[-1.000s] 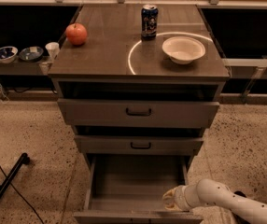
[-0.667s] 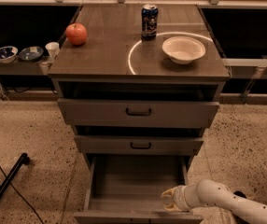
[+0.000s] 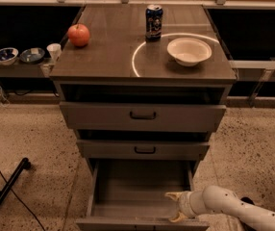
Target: Open bottom drawer
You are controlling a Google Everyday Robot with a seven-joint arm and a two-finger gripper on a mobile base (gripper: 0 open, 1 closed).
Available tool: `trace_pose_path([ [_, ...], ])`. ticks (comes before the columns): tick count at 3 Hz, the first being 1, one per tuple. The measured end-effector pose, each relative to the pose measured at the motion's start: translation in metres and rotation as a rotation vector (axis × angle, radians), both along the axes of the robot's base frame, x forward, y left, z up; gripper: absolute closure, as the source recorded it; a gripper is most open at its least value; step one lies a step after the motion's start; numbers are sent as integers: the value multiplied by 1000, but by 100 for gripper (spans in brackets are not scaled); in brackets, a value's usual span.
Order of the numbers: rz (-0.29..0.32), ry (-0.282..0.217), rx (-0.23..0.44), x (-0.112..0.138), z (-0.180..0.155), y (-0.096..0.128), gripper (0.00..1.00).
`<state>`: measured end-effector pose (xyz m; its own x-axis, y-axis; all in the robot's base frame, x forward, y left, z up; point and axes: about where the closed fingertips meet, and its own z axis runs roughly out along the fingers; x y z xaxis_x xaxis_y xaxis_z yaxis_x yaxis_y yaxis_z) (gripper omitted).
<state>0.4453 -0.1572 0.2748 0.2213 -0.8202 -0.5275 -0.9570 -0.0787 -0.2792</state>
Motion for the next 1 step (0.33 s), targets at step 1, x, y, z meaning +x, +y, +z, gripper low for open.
trace_pose_path([
  [1, 0, 0, 0, 0, 0, 0, 16],
])
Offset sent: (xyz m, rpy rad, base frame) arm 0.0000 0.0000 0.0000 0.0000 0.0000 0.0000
